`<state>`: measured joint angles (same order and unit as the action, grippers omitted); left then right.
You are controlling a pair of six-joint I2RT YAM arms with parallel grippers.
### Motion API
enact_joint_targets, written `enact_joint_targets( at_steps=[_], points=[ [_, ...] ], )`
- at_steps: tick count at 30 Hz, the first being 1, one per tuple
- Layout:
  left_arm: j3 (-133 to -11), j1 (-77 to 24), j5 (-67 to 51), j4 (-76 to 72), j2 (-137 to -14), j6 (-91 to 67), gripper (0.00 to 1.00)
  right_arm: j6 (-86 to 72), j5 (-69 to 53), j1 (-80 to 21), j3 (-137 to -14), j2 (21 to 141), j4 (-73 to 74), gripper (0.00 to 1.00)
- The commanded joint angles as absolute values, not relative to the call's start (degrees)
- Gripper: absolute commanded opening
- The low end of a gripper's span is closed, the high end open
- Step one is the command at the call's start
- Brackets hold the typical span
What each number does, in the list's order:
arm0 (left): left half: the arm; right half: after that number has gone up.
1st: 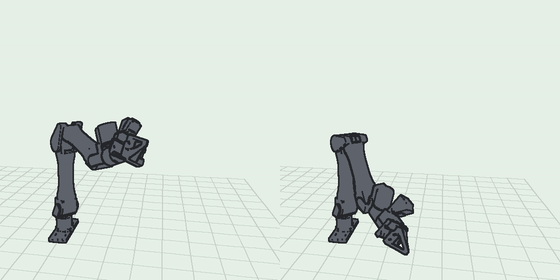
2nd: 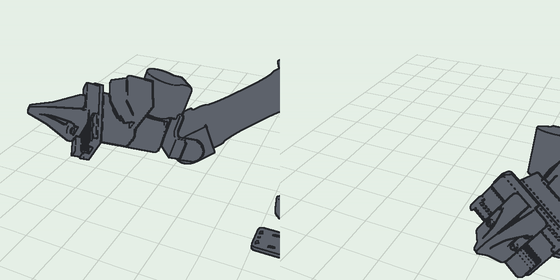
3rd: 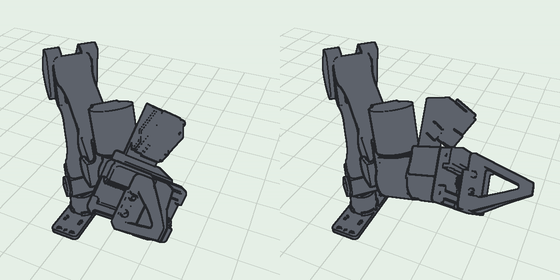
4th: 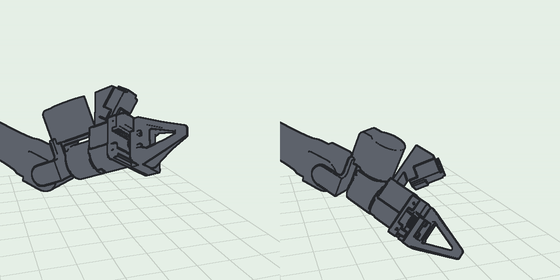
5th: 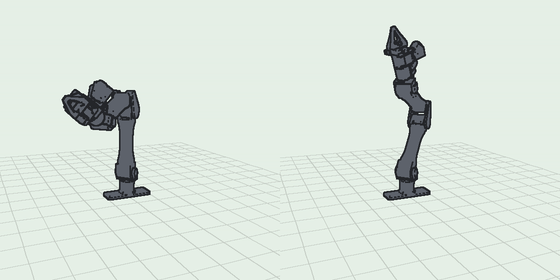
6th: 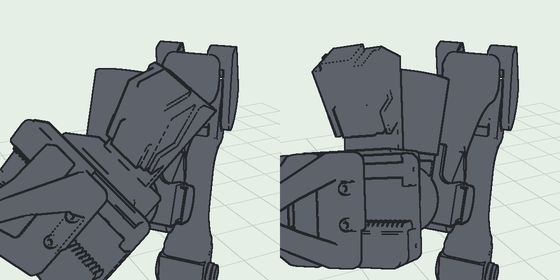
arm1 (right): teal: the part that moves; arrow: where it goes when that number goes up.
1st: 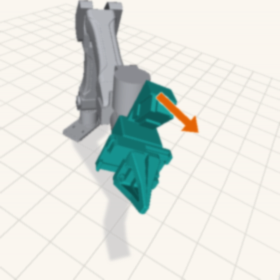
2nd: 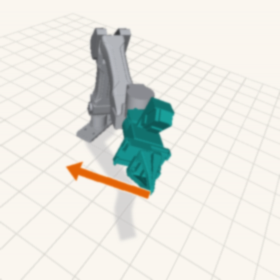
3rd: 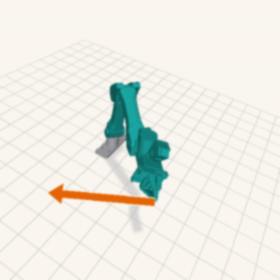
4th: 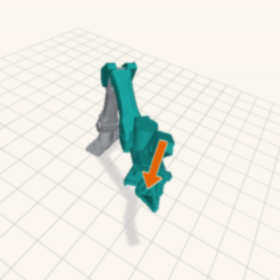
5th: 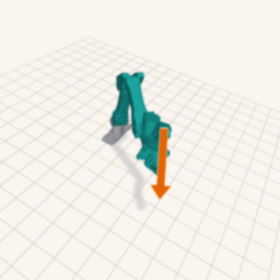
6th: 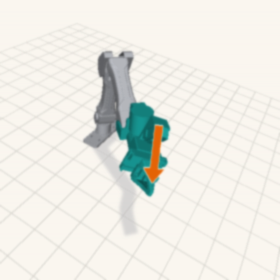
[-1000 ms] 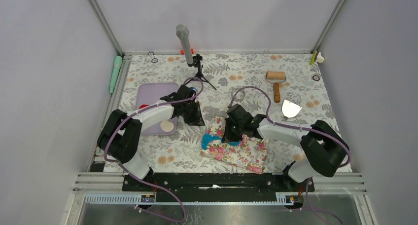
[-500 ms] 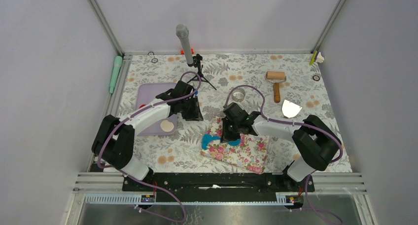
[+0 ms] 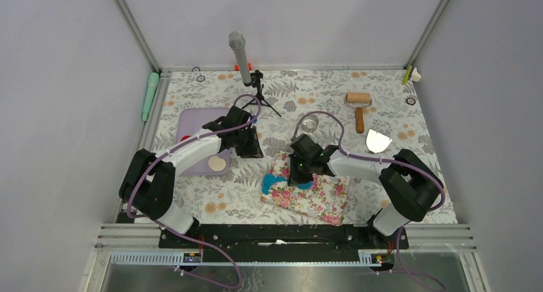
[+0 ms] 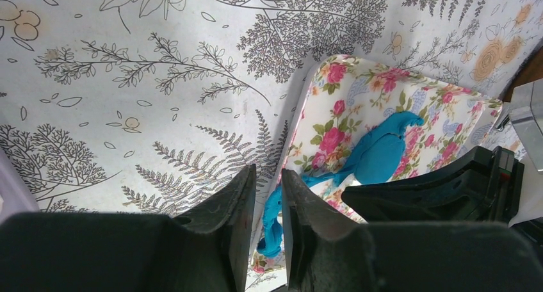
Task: Roll out the dumpling wrappers from the dough
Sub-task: Remove the dumpling mold from the work surface.
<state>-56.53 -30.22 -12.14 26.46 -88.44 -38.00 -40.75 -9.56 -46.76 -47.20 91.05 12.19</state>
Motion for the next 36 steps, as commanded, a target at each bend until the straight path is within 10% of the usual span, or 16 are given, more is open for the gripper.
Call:
enact_joint_targets(
  at_steps=[1, 28, 36],
  points=[
    [-56.51, -29.8, -11.23, 24.82, -86.81, -38.24, 0.25, -40.03, -6.47, -47.02, -47.15, 92.24, 12.75, 0.07],
    [-55.63, -29.86, -14.58, 24.33, -88.93, -37.0, 0.27, -35.05, 7.86, -46.69, -58.64, 97.87, 19.5, 0.07],
    [-57.93, -31.82, -17.17, 23.21, -92.9, -33.44, 0.52, -34.93, 6.78, -46.75, -58.42, 98.13, 19.31, 0.07]
  ],
)
